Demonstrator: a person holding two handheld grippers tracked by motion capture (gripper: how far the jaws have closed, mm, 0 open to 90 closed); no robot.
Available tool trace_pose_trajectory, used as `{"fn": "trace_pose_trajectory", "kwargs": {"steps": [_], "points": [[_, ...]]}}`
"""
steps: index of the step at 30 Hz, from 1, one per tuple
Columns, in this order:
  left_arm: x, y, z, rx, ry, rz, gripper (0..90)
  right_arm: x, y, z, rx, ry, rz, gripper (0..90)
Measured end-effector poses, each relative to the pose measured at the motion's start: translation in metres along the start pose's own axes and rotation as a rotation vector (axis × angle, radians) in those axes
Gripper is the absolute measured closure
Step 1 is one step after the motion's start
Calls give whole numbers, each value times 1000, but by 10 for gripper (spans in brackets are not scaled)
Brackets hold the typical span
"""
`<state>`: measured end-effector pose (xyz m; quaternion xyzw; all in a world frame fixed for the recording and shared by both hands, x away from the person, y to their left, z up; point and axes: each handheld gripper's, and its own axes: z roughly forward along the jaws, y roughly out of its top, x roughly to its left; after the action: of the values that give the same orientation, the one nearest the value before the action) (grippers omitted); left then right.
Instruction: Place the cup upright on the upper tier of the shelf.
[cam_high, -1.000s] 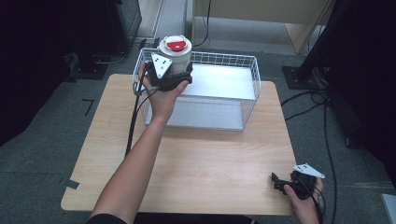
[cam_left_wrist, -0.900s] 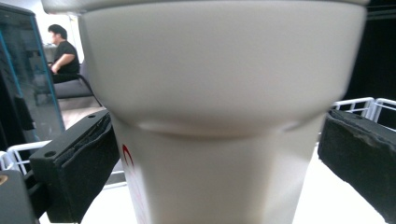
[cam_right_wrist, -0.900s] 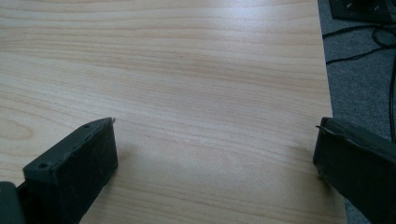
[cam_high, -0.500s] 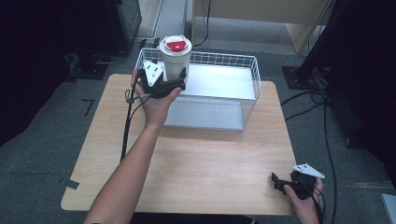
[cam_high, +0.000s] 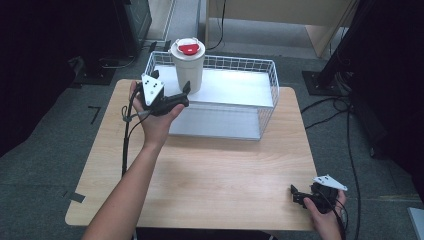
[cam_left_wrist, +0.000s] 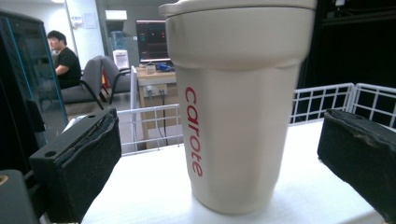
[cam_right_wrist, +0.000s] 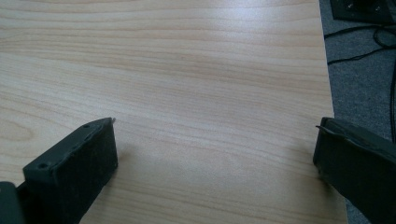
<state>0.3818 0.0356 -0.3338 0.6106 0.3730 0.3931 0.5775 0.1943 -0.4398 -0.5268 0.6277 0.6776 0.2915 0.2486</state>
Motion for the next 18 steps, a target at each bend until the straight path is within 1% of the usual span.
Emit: {"fn": "trace_pose_trajectory", "kwargs": {"steps": [2,8,10,14,18], "points": [[-1,-2,-7,-1,-5,10,2,0,0,0,0,0,0,0],[3,-9,-26,-7,-17,-4,2,0,0,0,0,0,0,0],[5,-12,-32,-8,-20,-2,2,0,0,0,2,0,2,0],[11,-19,-47,-4,-18,-5,1,0,0,0,2,0,0,0],[18,-28,-59,3,-12,-6,0,0,0,0,1,-3,4,0]]}}
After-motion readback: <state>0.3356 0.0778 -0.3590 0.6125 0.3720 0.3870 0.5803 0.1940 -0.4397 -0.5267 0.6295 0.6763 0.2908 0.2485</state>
